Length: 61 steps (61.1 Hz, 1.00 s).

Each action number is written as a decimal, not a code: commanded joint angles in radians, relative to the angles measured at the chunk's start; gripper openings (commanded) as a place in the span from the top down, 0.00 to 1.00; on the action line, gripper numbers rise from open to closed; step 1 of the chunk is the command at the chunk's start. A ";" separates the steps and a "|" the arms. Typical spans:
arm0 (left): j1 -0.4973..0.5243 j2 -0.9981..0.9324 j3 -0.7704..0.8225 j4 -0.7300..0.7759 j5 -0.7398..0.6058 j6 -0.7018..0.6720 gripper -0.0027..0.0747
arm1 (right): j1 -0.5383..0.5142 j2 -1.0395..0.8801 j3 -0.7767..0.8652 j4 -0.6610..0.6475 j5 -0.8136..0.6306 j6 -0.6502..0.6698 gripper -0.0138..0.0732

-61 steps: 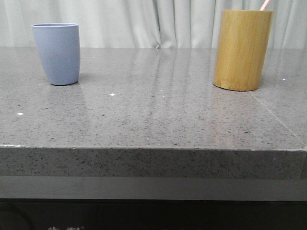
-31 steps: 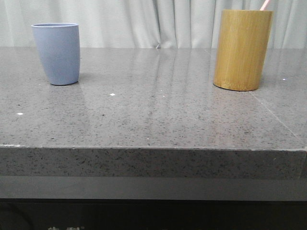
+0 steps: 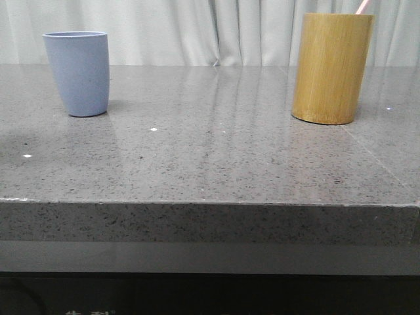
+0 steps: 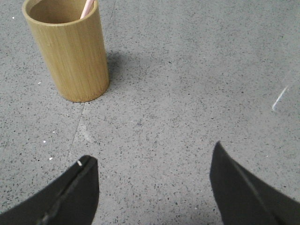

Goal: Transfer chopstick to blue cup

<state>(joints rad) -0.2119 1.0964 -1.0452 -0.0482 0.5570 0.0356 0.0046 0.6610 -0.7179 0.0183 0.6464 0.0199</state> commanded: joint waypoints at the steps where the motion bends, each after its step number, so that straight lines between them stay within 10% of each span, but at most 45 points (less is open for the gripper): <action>1: -0.013 0.060 -0.110 0.007 0.000 0.001 0.44 | -0.002 0.004 -0.034 0.003 -0.071 -0.011 0.24; 61: -0.013 0.708 -0.783 0.022 0.417 0.001 0.54 | -0.002 0.004 -0.034 0.003 -0.071 -0.011 0.24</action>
<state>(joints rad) -0.2169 1.8390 -1.7797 -0.0245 1.0054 0.0356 0.0046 0.6610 -0.7179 0.0183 0.6464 0.0181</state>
